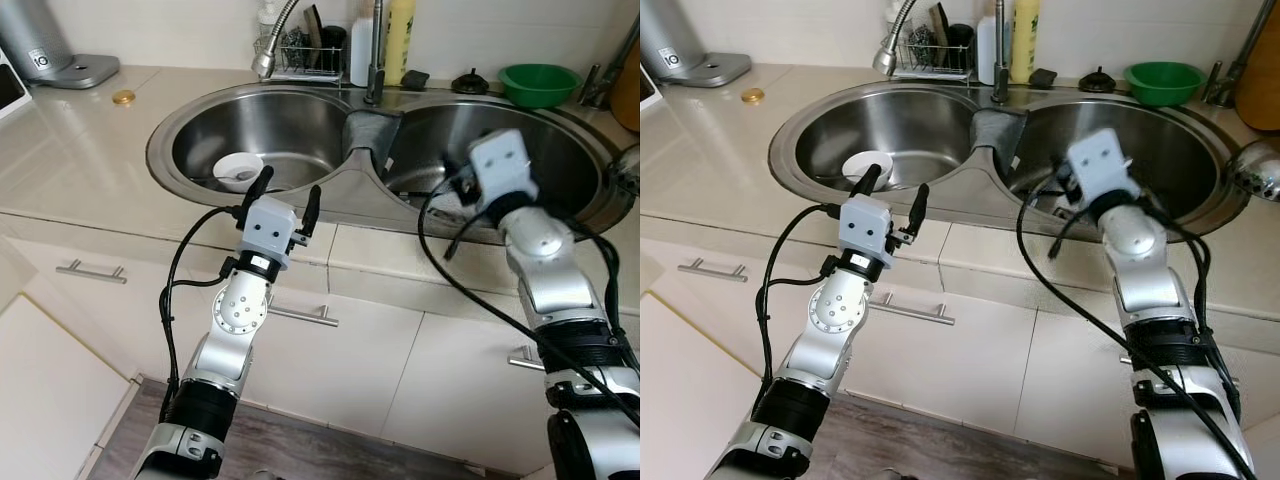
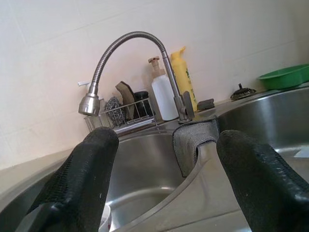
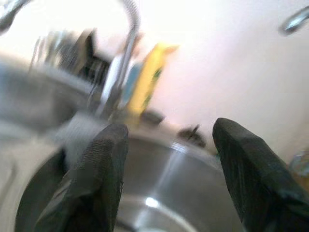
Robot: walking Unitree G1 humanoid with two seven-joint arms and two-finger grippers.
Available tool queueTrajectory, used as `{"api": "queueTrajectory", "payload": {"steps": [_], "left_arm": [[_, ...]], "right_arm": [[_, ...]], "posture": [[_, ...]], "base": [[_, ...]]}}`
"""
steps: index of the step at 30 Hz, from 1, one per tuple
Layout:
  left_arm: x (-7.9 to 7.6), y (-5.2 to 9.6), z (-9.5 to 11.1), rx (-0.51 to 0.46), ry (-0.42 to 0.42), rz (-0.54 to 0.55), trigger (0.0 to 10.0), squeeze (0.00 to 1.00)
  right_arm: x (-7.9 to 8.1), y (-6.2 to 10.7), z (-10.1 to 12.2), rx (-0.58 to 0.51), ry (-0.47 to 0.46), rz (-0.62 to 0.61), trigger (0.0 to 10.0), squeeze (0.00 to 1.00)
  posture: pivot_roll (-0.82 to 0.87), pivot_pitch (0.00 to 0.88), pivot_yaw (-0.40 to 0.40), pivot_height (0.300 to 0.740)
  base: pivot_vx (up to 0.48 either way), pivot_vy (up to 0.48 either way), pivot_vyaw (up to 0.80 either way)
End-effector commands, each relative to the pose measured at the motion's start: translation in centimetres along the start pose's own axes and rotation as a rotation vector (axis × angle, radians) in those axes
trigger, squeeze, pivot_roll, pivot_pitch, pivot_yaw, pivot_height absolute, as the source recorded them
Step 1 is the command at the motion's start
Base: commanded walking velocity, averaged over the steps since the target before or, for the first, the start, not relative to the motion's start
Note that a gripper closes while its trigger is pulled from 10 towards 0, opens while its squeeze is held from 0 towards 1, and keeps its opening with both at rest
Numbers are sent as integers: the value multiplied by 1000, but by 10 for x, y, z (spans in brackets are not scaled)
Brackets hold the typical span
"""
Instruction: Kitchen organization
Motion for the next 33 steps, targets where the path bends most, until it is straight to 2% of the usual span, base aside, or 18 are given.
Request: {"api": "queueTrajectory", "payload": {"steps": [1,6,7,10,15,25,29,33], "left_arm": [[2,-2,-1,11,9,1,10000,0],[0,-2,0,11,16,-11,10000,0],[0,-2,0,9,16,-15,10000,0],[0,-2,0,10,16,-17,10000,0],[0,0,-1,14,20,-13,10000,0],[-1,3,-3,22,21,-15,10000,0],[1,2,-2,20,19,-9,10000,0],[1,3,-2,21,19,-11,10000,0]], "right_arm": [[-7,5,5,-37,-31,-61,10000,0],[-6,14,6,-47,-59,-95,10000,0],[-3,16,6,-39,-106,-102,10000,0],[2,19,6,-22,-137,-93,10000,0],[12,26,16,-53,-130,-72,10000,0],[16,26,20,-51,-135,-74,10000,0],[30,29,23,-61,-133,-48,10000,0],[35,31,24,-62,-137,-35,10000,0]], "posture": [[-173,0,48,740],[-177,0,50,740],[-177,0,50,740],[-177,0,50,740],[-180,0,47,740],[-176,0,41,740],[-174,0,41,740],[-173,0,40,740]], "base": [[0,390,0],[0,480,0],[0,480,0],[0,480,0],[0,480,0],[0,480,0],[0,480,0],[0,480,0]]}}
Point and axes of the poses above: a point about 5 cm out from each wrist's last joint towards the gripper, its own y axis pointing back from the gripper into the wrist, its own z axis along the axis of the wrist's last joint, x = y × z, the point moved 3 cm from there along -y, pointing out of the wrist towards the gripper, and after that the axes turned 4 degrees about y, right-handed, at the moved point
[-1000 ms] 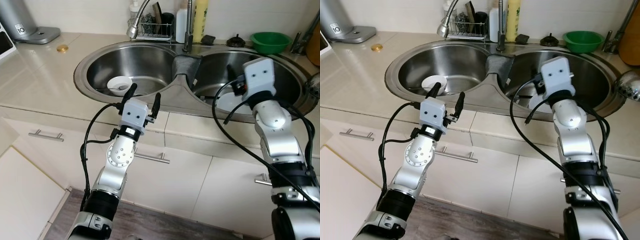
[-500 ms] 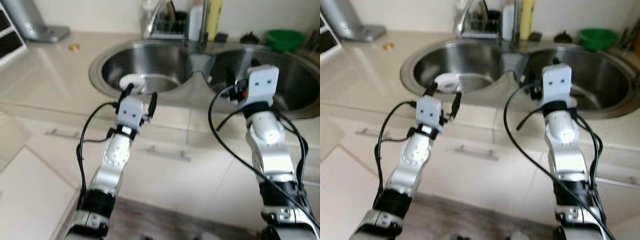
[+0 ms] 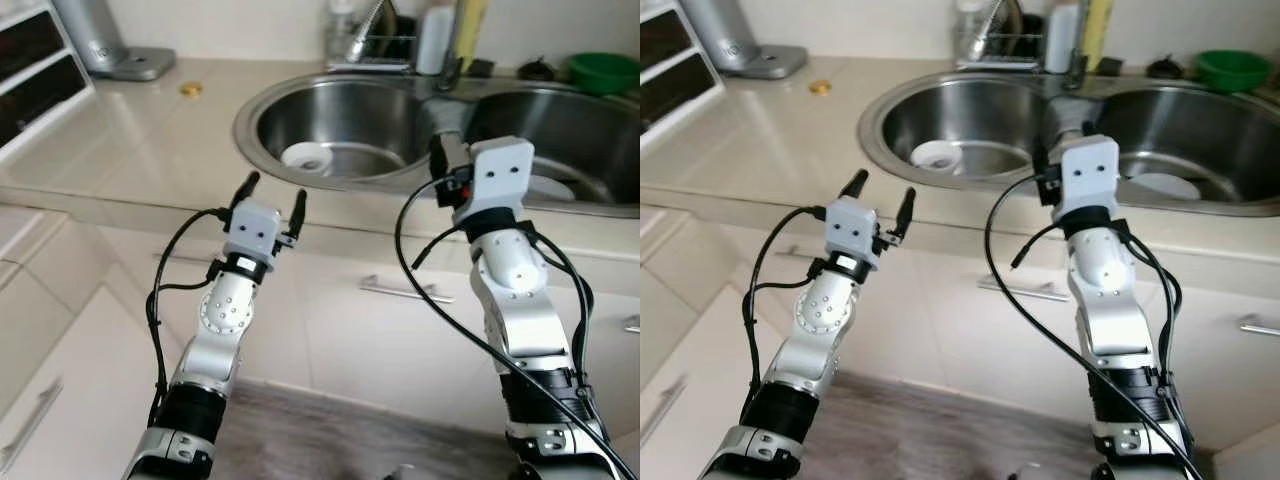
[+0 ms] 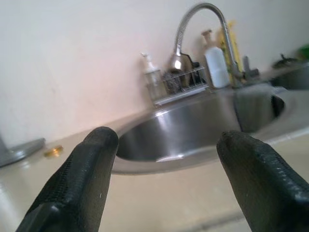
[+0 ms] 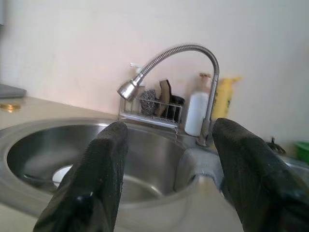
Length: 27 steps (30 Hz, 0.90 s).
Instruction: Kitchen organization
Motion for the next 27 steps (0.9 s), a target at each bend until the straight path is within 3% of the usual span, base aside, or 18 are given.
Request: {"api": "queueTrajectory", "payload": {"steps": [1,6,9,16,23,27], "left_arm": [[-7,-2,4,-11,3,-24,10000,0],[-6,-1,4,-9,1,-23,10000,0],[-3,-2,6,-27,-12,-8,10000,0],[-5,0,7,-34,-9,-11,10000,0],[-5,-1,8,-41,-13,-15,10000,0],[-6,-1,7,-31,-22,-23,10000,0]], "right_arm": [[0,2,2,-2,6,-5,10000,0],[5,3,1,1,4,4,10000,0],[7,3,1,3,0,9,10000,0],[9,4,0,7,-2,8,10000,0],[8,4,0,7,0,-13,10000,0],[7,4,0,4,-1,-27,10000,0]], "posture": [[-173,0,39,740],[-171,0,36,740],[-169,0,34,740],[-169,0,34,740],[-173,0,37,740],[-174,0,38,740]], "base": [[0,480,0],[0,480,0],[0,0,0],[0,0,-795],[0,0,0],[0,-120,-800]]}}
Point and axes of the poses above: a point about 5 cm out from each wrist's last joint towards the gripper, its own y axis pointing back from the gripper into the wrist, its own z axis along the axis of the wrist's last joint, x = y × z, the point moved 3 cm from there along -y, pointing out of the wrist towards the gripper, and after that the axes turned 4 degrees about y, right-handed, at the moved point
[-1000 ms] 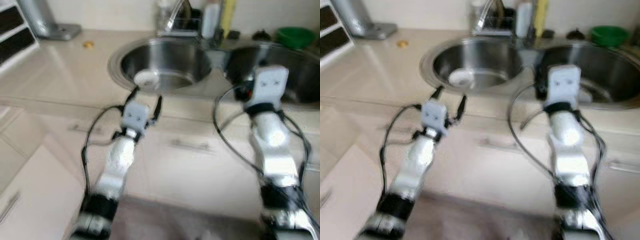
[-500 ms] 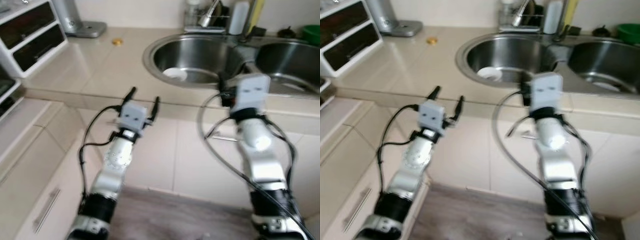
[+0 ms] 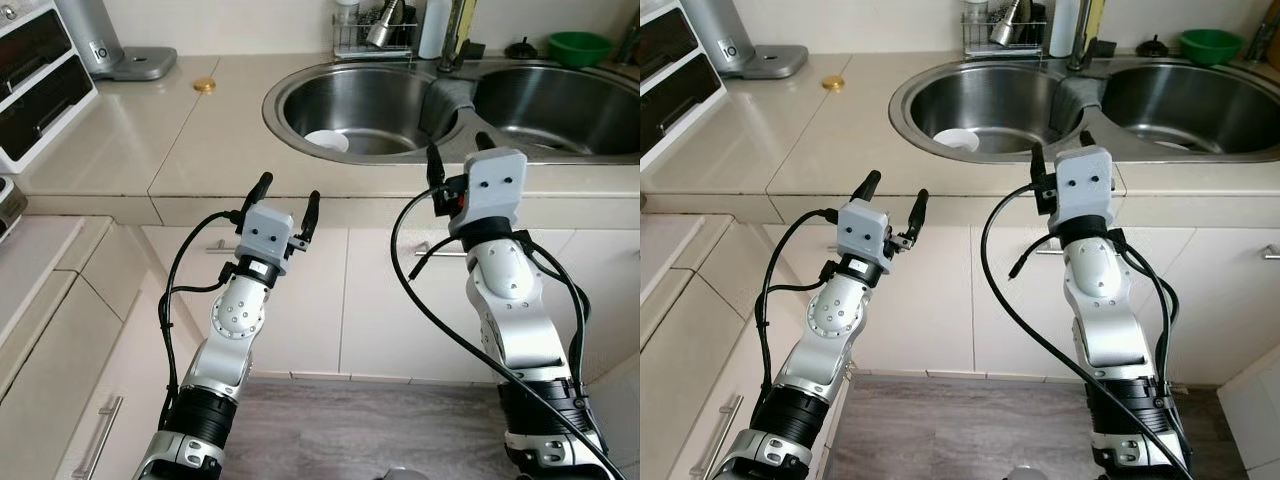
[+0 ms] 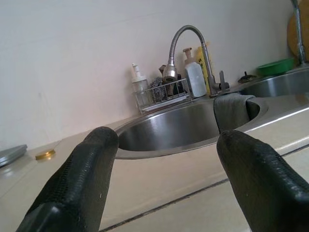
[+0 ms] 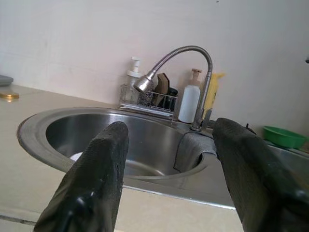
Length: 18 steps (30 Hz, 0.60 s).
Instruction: Kitchen organization
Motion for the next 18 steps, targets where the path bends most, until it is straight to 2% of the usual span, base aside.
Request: {"api": "queueTrajectory", "payload": {"steps": [1,6,13,15,18], "left_arm": [[-1,-2,3,-10,-14,-8,10000,0],[-1,-2,4,-13,-13,-10,10000,0],[1,-2,4,-10,9,1,10000,0],[-1,-3,3,-3,38,-7,10000,0],[-2,-3,4,-11,18,-15,10000,0]], "right_arm": [[-4,-1,6,-24,3,-21,10000,0],[-2,-1,6,-25,3,-21,10000,0],[-1,0,3,-16,2,-20,10000,0],[-1,0,3,-14,0,-20,10000,0],[-1,0,3,-14,-1,-21,10000,0]], "posture": [[-174,0,38,740],[-174,0,39,740],[-174,0,39,740],[-174,0,39,740],[-174,0,39,740]], "base": [[0,-480,-800],[0,-480,-800],[0,0,-800],[0,356,-800],[0,475,-800]]}}
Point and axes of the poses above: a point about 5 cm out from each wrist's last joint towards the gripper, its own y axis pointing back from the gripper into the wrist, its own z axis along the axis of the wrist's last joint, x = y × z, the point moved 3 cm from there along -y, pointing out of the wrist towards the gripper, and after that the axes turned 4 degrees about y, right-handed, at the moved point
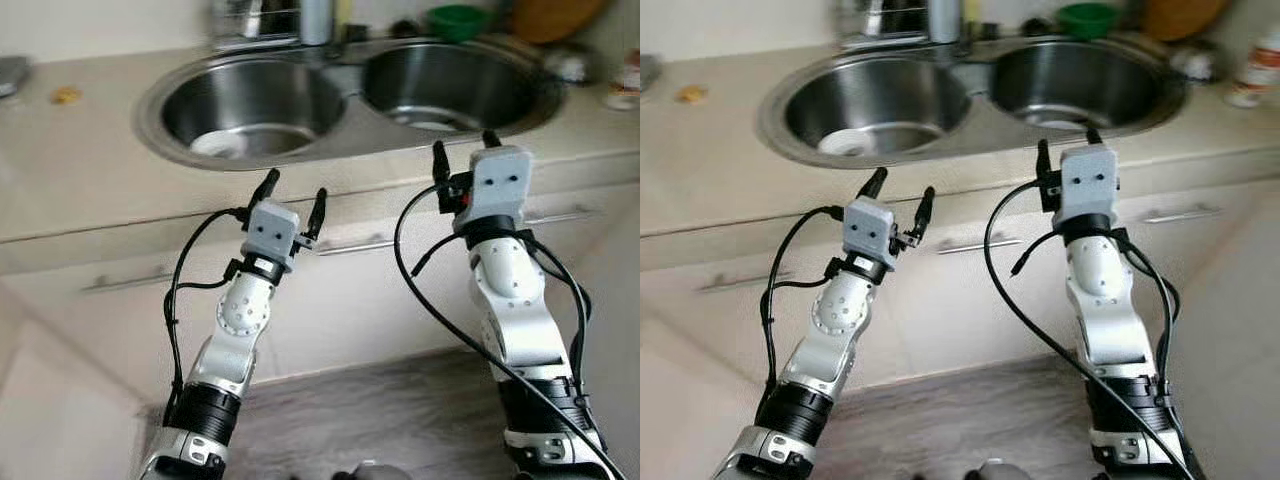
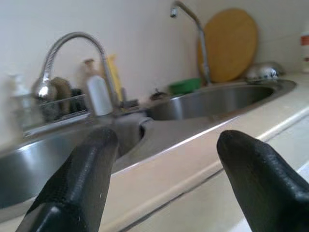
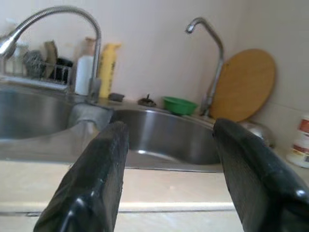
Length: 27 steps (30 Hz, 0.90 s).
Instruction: Kitchen organization
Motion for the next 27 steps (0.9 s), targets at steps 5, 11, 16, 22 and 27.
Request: {"api": "queueTrajectory", "payload": {"steps": [5,11,16,22,27], "left_arm": [[1,0,7,-36,-22,3,10000,0],[-1,-1,2,-3,-6,-5,10000,0],[0,-2,7,-34,-18,-5,10000,0],[-3,-1,4,-18,-57,-19,10000,0],[1,-2,2,-6,1,9,10000,0]], "right_arm": [[-1,1,2,-14,11,-8,10000,0],[-2,0,2,-14,11,-10,10000,0],[-2,1,1,-14,13,-11,10000,0],[-1,1,1,-15,15,-8,10000,0],[-2,1,1,-14,15,-10,10000,0]], "posture": [[-174,0,40,740],[-175,0,40,740],[-175,0,40,740],[-175,0,40,740],[-176,0,40,740]], "base": [[0,0,-800],[0,-113,-800],[0,288,-800],[0,-228,-800],[0,-93,-800]]}}
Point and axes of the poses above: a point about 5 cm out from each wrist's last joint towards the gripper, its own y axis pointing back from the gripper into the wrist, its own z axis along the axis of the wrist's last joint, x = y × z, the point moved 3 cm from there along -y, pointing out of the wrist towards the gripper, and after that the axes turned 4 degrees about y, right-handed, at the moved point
